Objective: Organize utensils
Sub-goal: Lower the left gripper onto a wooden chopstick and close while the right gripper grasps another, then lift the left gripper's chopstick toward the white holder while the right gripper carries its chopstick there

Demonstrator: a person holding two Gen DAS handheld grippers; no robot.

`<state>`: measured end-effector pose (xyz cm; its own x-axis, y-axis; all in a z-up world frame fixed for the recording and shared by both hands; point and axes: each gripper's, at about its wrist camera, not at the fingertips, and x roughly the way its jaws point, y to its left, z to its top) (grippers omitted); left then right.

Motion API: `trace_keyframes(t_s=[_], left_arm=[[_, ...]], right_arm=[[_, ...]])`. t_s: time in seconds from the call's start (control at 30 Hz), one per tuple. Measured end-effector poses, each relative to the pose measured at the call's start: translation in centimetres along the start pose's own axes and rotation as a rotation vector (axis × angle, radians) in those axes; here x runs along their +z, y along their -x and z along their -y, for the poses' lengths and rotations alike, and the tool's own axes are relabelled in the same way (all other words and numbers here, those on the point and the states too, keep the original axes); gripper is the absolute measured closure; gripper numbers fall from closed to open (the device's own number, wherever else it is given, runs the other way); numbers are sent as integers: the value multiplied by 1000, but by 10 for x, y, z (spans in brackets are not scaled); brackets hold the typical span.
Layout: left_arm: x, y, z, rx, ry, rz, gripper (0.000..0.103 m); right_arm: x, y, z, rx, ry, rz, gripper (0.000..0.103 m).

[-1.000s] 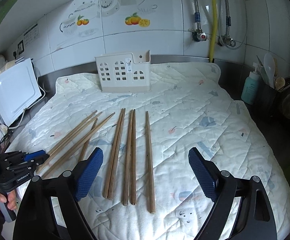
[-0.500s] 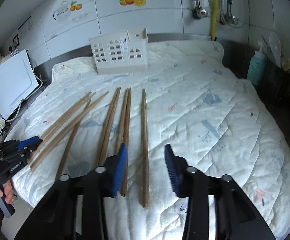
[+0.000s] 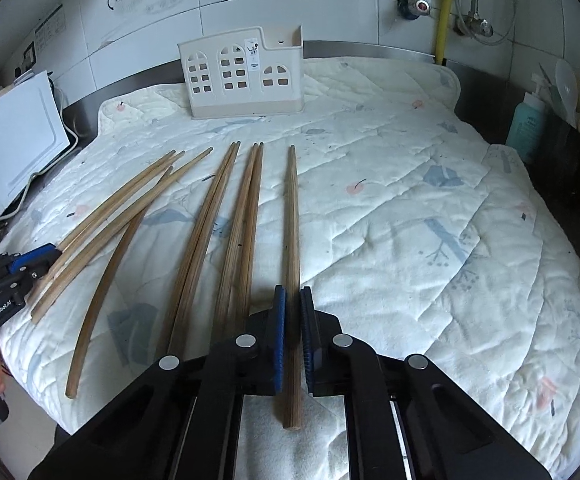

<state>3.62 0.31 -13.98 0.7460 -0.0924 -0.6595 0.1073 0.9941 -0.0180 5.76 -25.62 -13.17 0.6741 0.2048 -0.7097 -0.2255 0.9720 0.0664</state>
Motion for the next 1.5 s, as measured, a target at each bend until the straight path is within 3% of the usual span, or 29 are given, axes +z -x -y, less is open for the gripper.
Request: trace_keyframes(t_s=[0.2, 0.43, 0.73, 1.1, 1.5], left_arm=[[1, 2, -4, -48, 39, 3, 91], [-2, -1, -4, -64, 3, 18, 91], [3, 9, 0, -129, 7, 28, 98], [27, 44, -11, -197, 79, 129, 98], [63, 55, -18, -181, 64, 183, 98]], right_arm=[[0, 3, 2, -1, -10, 6, 96], [1, 6, 3, -5, -23, 11, 96], [11, 33, 0, -27, -10, 80, 96], [46, 81, -2, -2, 36, 203, 96], [97, 91, -7, 85, 125, 214, 97]])
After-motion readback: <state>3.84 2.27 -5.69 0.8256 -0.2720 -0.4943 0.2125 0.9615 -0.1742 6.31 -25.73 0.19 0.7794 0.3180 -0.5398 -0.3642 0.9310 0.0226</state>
